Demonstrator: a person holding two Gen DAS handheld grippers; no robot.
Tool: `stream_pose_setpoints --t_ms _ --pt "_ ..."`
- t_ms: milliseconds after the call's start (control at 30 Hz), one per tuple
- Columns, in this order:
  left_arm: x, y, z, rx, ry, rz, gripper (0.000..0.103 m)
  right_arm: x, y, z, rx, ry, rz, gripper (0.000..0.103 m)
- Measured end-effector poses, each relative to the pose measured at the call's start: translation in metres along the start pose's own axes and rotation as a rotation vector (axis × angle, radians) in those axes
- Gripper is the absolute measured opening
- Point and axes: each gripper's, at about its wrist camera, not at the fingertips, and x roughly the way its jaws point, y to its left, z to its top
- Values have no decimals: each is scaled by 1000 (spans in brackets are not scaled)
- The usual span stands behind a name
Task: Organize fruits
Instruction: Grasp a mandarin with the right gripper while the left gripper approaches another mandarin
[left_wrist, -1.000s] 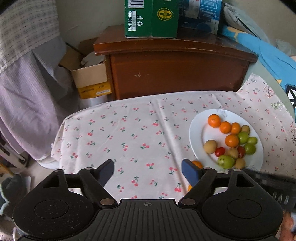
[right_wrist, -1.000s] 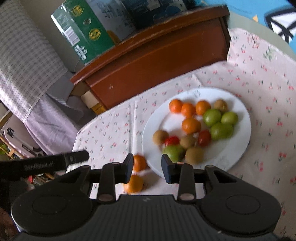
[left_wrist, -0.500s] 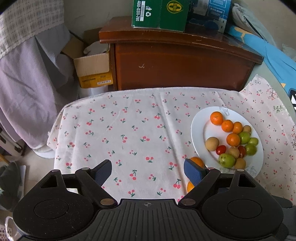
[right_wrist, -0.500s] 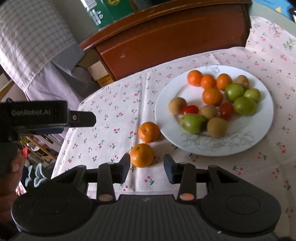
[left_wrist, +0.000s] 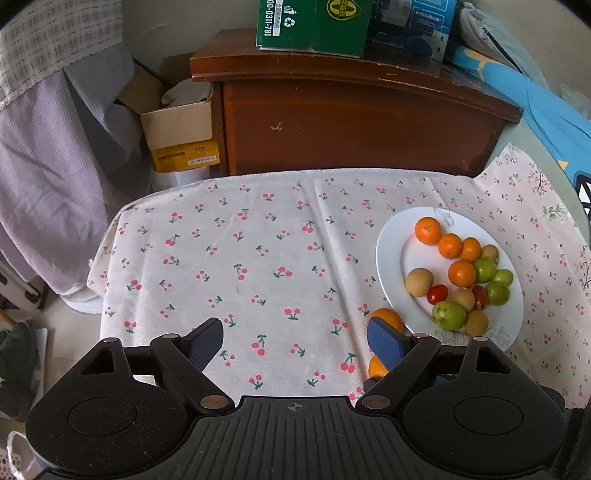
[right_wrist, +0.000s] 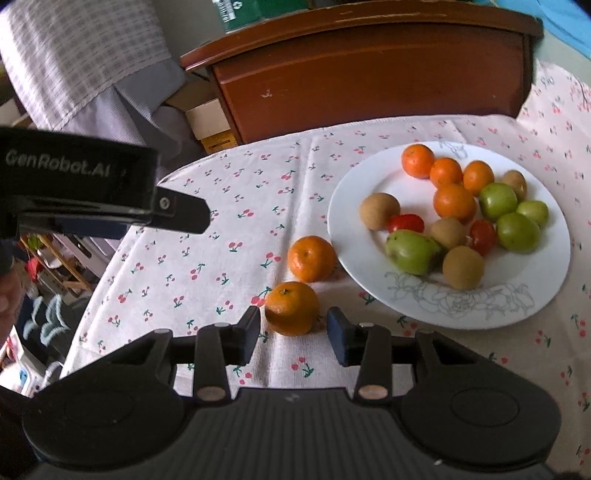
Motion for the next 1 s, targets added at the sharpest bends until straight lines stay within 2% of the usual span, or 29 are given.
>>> stream_pose_setpoints --t_ms 100,367,733,1000 --pt "2 0 -1 4 8 1 87 2 1 0 -13 -7 -8 33" --pt "9 -1 -3 -4 18 -39 87 -8 -1 1 2 20 5 32" --pt "25 -41 -20 205 -14 -87 86 -64 -49 -1 173 11 -64 32" --pt "39 -50 -22 238 -57 -100 84 -81 -75 -10 271 8 -79 32"
